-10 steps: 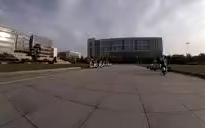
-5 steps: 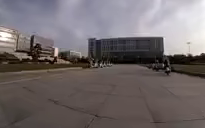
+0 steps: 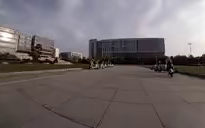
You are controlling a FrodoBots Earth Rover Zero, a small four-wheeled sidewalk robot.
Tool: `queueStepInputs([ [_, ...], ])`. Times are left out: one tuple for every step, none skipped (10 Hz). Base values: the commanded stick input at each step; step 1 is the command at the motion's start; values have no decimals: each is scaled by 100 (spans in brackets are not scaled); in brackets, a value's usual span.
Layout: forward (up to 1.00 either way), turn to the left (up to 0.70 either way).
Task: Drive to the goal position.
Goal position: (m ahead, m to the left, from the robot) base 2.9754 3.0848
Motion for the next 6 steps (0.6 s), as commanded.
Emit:
queueStepInputs([
  [45,0],
  [45,0],
  [45,0],
  [45,0],
  [45,0],
  [45,0],
])
